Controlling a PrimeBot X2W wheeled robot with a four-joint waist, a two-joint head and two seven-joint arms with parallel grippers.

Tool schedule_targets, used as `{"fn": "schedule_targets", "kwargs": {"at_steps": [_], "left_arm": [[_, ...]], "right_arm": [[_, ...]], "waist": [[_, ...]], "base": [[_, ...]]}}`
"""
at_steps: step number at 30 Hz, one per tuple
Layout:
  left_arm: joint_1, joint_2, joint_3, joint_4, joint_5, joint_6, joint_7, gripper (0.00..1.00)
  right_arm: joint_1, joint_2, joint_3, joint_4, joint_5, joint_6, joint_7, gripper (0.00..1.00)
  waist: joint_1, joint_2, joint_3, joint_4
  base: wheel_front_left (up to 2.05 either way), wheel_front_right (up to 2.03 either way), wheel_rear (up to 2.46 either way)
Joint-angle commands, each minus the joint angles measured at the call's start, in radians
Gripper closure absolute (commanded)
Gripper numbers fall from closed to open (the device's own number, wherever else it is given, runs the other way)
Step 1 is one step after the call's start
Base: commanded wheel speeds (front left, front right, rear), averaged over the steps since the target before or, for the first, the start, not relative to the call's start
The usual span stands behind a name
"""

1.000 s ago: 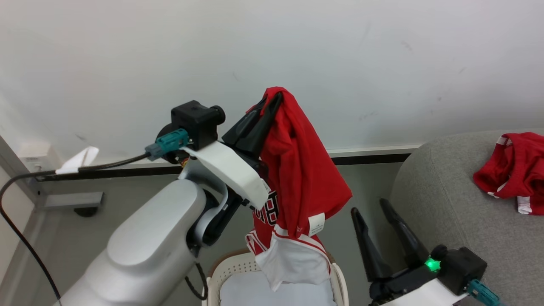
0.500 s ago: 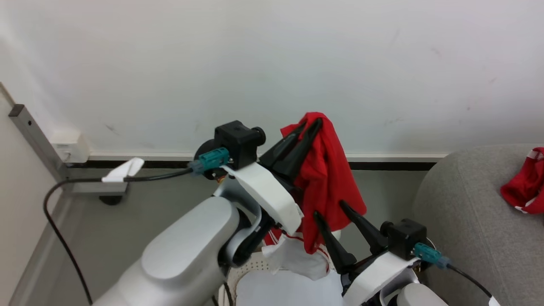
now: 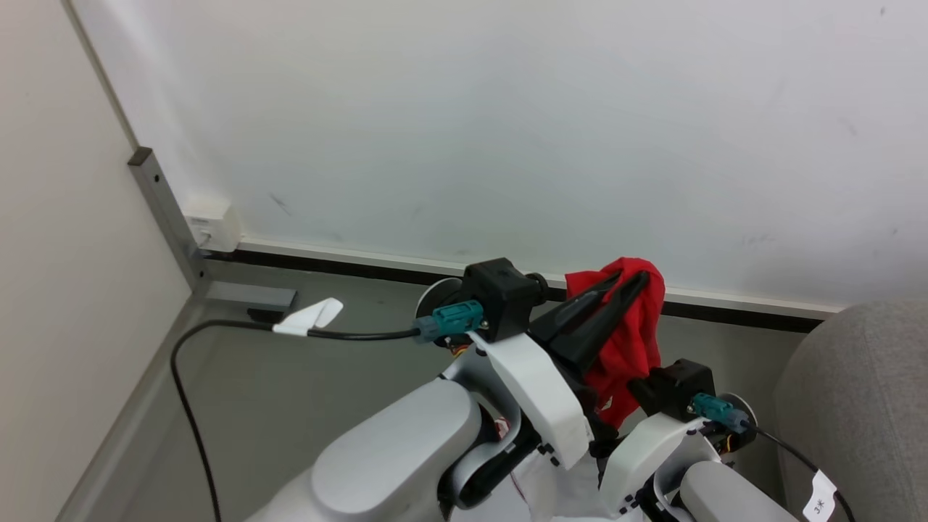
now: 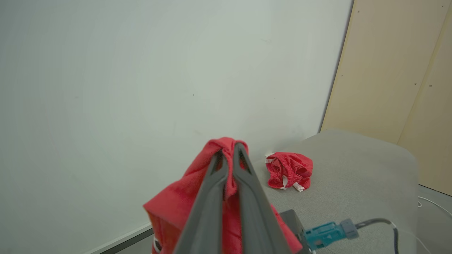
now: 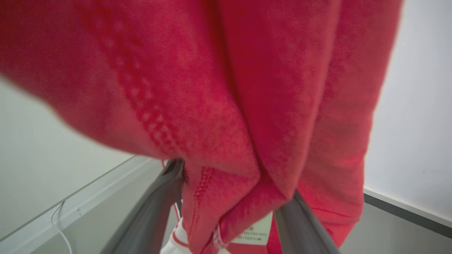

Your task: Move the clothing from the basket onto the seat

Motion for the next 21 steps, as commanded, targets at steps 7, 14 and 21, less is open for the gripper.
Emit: {"fn": "schedule_targets", "kwargs": {"at_steps": [7,14,21], "left_arm": [[0.016,-0.001,-0.011,-0.011,0.001,-0.001,0.007,1.00],[0.020,0.021,0.002,0.007,-0.006,0.005,-0.002,1.00],[0.023,0.031,0.007,0.021,-0.010,0.010,-0.012,1.00]], "right_arm": [[-0.063,-0.001,0.023,0.080,0.011,-0.002,-0.031,1.00],[-0.070,-0.002,0.010,0.067,0.012,-0.002,-0.035,1.00],[-0.046,-0.010,-0.021,0.033,0.000,-0.002,-0.034,1.00]], "waist": [[-0.0001,0.0000,-0.011,0.043],[-0.0001,0.0000,-0.008,0.038],[-0.0001,0.0000,-0.006,0.025]], "base": [[0.00,0.00,0.00],[0.00,0.00,0.00],[0.00,0.00,0.00]]}}
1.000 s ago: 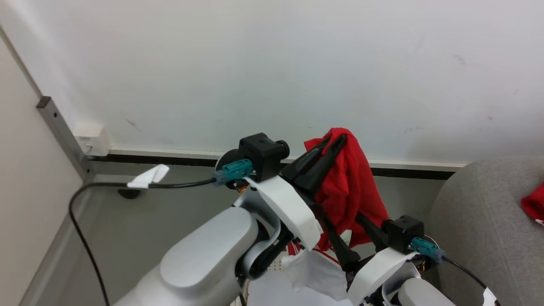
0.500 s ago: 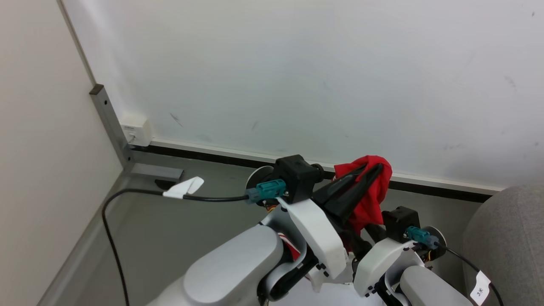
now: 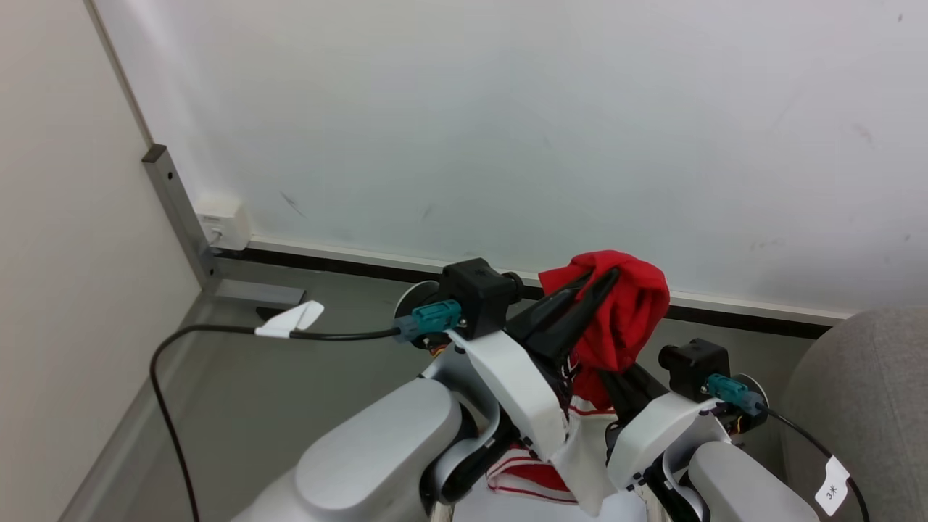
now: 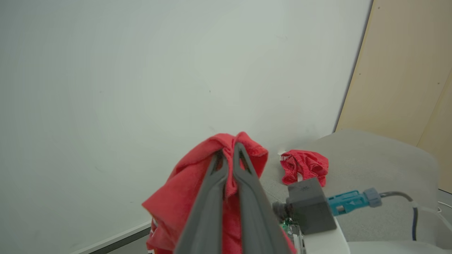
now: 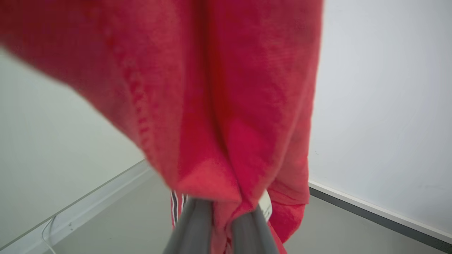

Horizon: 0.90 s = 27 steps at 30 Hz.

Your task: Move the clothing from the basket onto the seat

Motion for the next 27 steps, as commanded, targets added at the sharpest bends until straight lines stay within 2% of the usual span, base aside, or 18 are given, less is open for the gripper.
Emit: {"fn": "schedule_targets", "kwargs": {"at_steps": [1,8,19,20,21,22,23,27], "left_arm": [[0.013,0.007,0.005,0.005,-0.006,0.005,-0.003,1.00],[0.006,0.013,0.008,0.010,-0.008,0.008,-0.007,1.00],[0.035,0.030,0.002,0.033,-0.012,0.006,-0.024,1.00],[0.040,0.032,-0.001,0.033,-0.012,0.007,-0.026,0.92],[0.044,0.034,-0.003,0.032,-0.008,0.010,-0.028,0.56],[0.047,0.036,-0.007,0.031,-0.004,0.011,-0.027,0.11],[0.053,0.038,-0.010,0.028,-0.004,0.010,-0.030,0.00],[0.079,0.054,-0.021,0.006,-0.005,0.006,-0.041,0.00]], "right_arm": [[0.015,-0.005,-0.007,-0.010,-0.010,-0.002,-0.004,1.00],[0.025,-0.012,-0.030,-0.030,-0.012,-0.002,-0.004,1.00],[0.075,-0.041,-0.174,-0.141,-0.013,-0.002,-0.004,1.00],[0.083,-0.045,-0.187,-0.155,-0.016,-0.002,-0.004,1.00],[0.091,-0.049,-0.199,-0.169,-0.019,-0.002,-0.004,1.00],[0.099,-0.053,-0.210,-0.185,-0.020,-0.002,-0.004,1.00],[0.106,-0.059,-0.223,-0.197,-0.025,-0.002,-0.004,1.00],[0.129,-0.073,-0.283,-0.248,-0.043,-0.002,-0.004,1.00]], "waist": [[-0.0001,0.0000,0.000,-0.004],[-0.0001,0.0000,0.000,-0.012],[-0.0001,0.0000,0.016,-0.041],[-0.0001,0.0000,0.018,-0.047],[-0.0001,0.0000,0.020,-0.052],[-0.0001,0.0000,0.022,-0.059],[-0.0001,0.0000,0.025,-0.068],[-0.0001,0.0000,0.039,-0.108]], "base": [[0.00,0.00,0.00],[0.00,0.00,0.00],[0.00,0.00,0.00],[0.00,0.00,0.00],[0.00,0.00,0.00],[0.00,0.00,0.00],[0.00,0.00,0.00],[0.00,0.00,0.00]]}}
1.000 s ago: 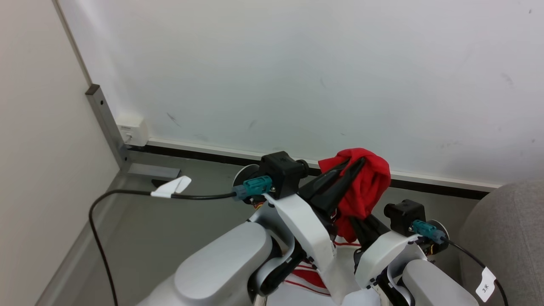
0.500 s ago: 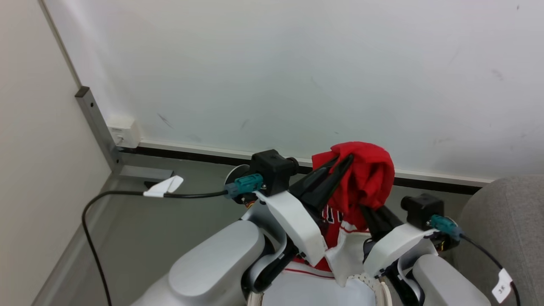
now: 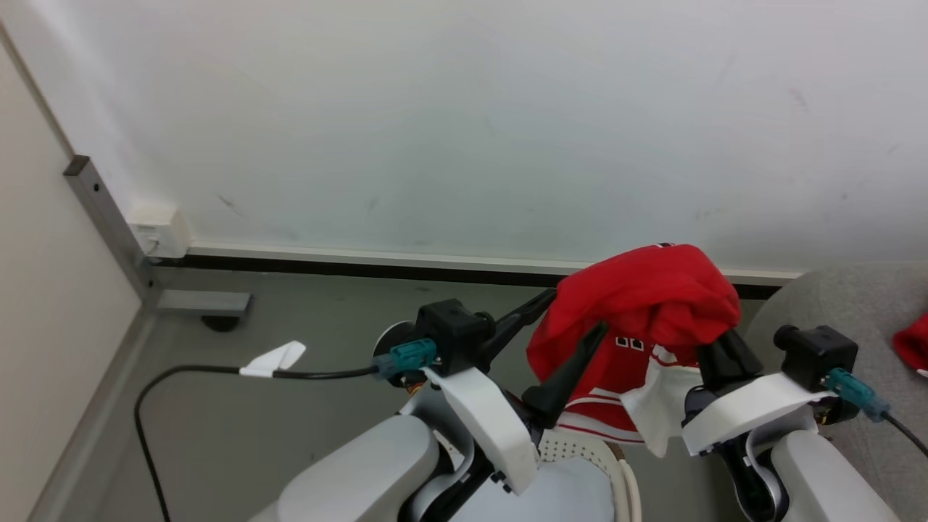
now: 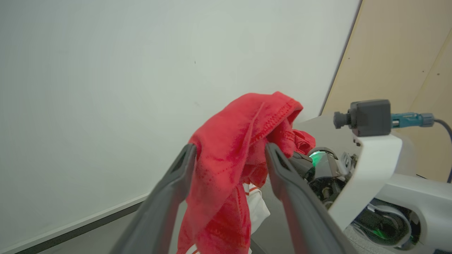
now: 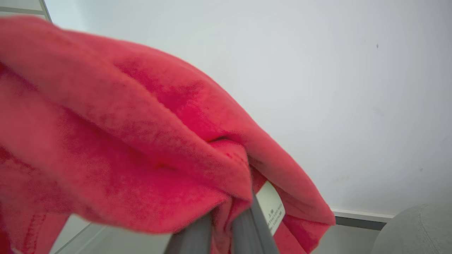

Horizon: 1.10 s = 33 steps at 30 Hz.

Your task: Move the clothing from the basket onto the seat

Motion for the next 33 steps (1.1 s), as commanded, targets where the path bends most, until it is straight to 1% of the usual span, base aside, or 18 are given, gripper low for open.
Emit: {"fn": "schedule_targets", "kwargs": {"at_steps": [1,5,6,10,15,21,25,33], "left_arm": [[0.016,0.014,0.001,-0.011,0.004,-0.004,-0.013,0.00],[0.035,0.048,0.004,-0.037,0.011,-0.011,-0.032,0.00],[0.035,0.053,-0.001,-0.045,0.018,-0.018,-0.037,0.00],[0.034,0.080,0.007,-0.070,0.036,-0.019,-0.056,0.00],[0.032,0.089,0.013,-0.077,0.049,-0.015,-0.070,0.00],[0.036,0.109,0.023,-0.077,0.057,-0.003,-0.079,0.00],[0.058,0.123,0.039,-0.077,0.068,0.008,-0.087,0.00],[0.121,0.127,0.063,-0.082,0.089,0.016,-0.100,0.00]], "right_arm": [[0.013,-0.008,-0.016,-0.014,-0.013,-0.002,-0.004,1.00],[0.022,-0.024,-0.083,-0.055,-0.036,-0.002,-0.004,1.00],[0.023,-0.027,-0.102,-0.068,-0.041,-0.002,-0.004,1.00],[0.027,-0.038,-0.154,-0.124,-0.072,-0.002,0.005,1.00],[0.058,-0.046,-0.217,-0.217,-0.113,-0.002,0.035,1.00],[0.118,-0.021,-0.294,-0.372,-0.140,-0.002,0.094,1.00],[0.158,-0.015,-0.319,-0.467,-0.166,-0.002,0.146,1.00],[0.255,0.007,-0.371,-0.606,-0.194,-0.002,0.216,1.00]], "waist": [[0.0000,0.0000,0.013,-0.027],[0.0000,0.0000,0.039,-0.087],[0.0000,0.0000,0.047,-0.101],[0.0000,0.0000,0.083,-0.164],[0.0000,0.0000,0.114,-0.240],[0.0000,0.0000,0.131,-0.331],[0.0000,0.0000,0.134,-0.393],[0.0000,0.0000,0.120,-0.487]], "base": [[0.00,0.00,0.00],[0.00,0.00,0.00],[0.00,0.00,0.00],[0.00,0.00,0.00],[0.00,0.00,0.00],[0.00,0.00,0.00],[0.00,0.00,0.00],[0.00,0.00,0.00]]}}
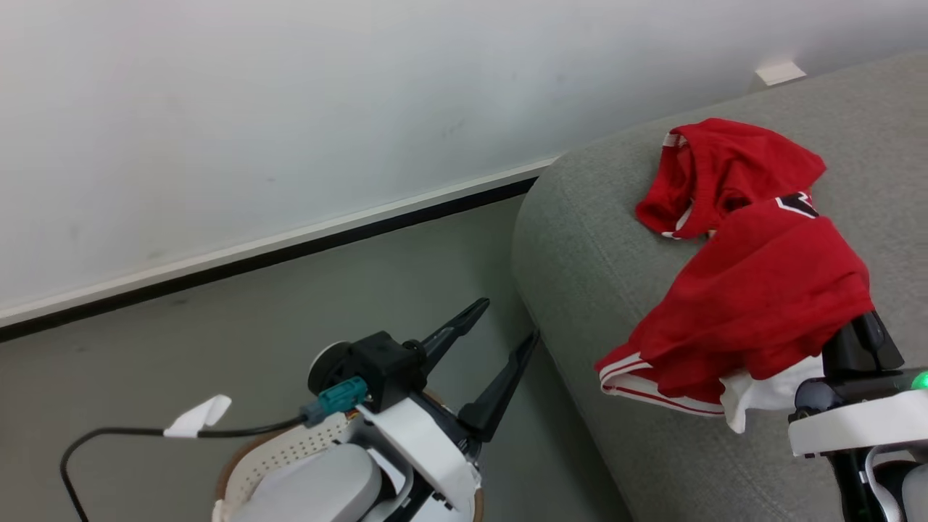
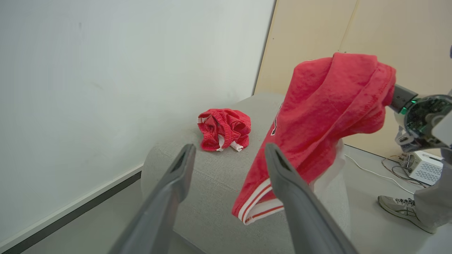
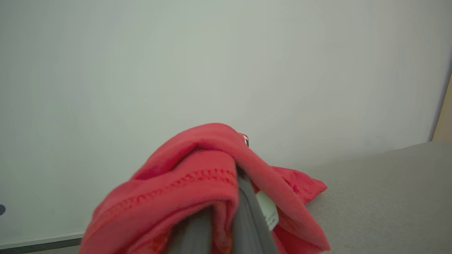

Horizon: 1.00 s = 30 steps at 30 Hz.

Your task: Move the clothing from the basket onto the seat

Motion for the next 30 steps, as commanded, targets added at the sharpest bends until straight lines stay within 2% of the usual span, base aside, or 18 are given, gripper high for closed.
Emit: {"fn": "schedule_targets", "kwargs": {"at_steps": [1,12,21,30], "left_arm": [[0.020,0.003,0.009,-0.001,0.016,0.003,-0.006,0.00],[0.056,-0.022,0.033,-0.004,0.069,-0.014,-0.007,0.00],[0.052,-0.031,0.042,0.012,0.092,-0.033,-0.006,0.00],[0.026,-0.022,0.046,0.008,0.104,-0.046,-0.006,0.00]], "right_arm": [[0.025,0.008,-0.010,-0.024,-0.006,-0.002,0.008,1.00],[0.076,0.024,-0.038,-0.099,-0.010,-0.002,0.045,1.00],[0.065,0.027,-0.054,-0.113,-0.016,-0.002,0.055,1.00],[0.002,0.002,-0.083,-0.124,-0.023,-0.002,0.069,1.00]], "waist": [[0.0000,-0.0001,-0.009,-0.032],[0.0000,-0.0001,-0.007,-0.090],[0.0000,-0.0001,0.009,-0.075],[0.0000,-0.0001,0.057,-0.044]], "base": [[0.00,0.00,0.00],[0.00,0.00,0.00],[0.00,0.00,0.00],[0.00,0.00,0.00]]}}
